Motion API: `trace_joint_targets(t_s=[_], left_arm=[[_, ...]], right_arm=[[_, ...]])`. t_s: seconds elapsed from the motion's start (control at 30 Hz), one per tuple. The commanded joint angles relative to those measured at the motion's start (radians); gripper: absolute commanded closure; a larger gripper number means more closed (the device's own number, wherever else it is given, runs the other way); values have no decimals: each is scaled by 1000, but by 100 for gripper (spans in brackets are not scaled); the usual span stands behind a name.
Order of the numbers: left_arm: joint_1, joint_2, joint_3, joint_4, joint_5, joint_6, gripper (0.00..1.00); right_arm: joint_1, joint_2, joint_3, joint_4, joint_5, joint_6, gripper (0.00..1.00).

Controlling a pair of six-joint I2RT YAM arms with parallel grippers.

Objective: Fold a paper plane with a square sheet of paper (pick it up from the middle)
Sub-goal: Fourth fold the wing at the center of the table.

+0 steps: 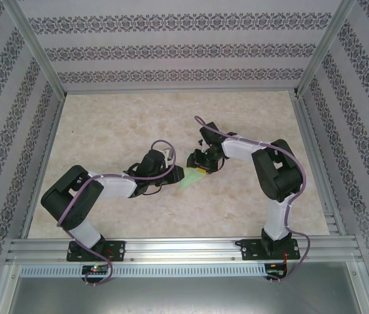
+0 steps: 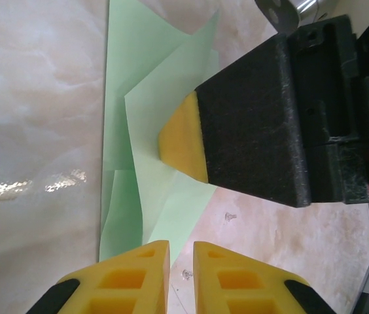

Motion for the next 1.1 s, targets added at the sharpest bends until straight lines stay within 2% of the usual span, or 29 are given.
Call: trace_joint_targets(t_s=[0.0,0.3,0.73,1.07], left_arm=[[11,21,27,49,14,-14,82],[9,82,55,85,80,-24,83],[9,101,52,-13,56,-10,84],[9,107,25,-13,63,-15,84]], right_arm=[[0,168,-78,-39,183,-45,47],[0,185,-70,-40,173,-47,44],[-5,204,-63,-54,188,-37,46],[-3,226,-53,-58,196,-38,46]])
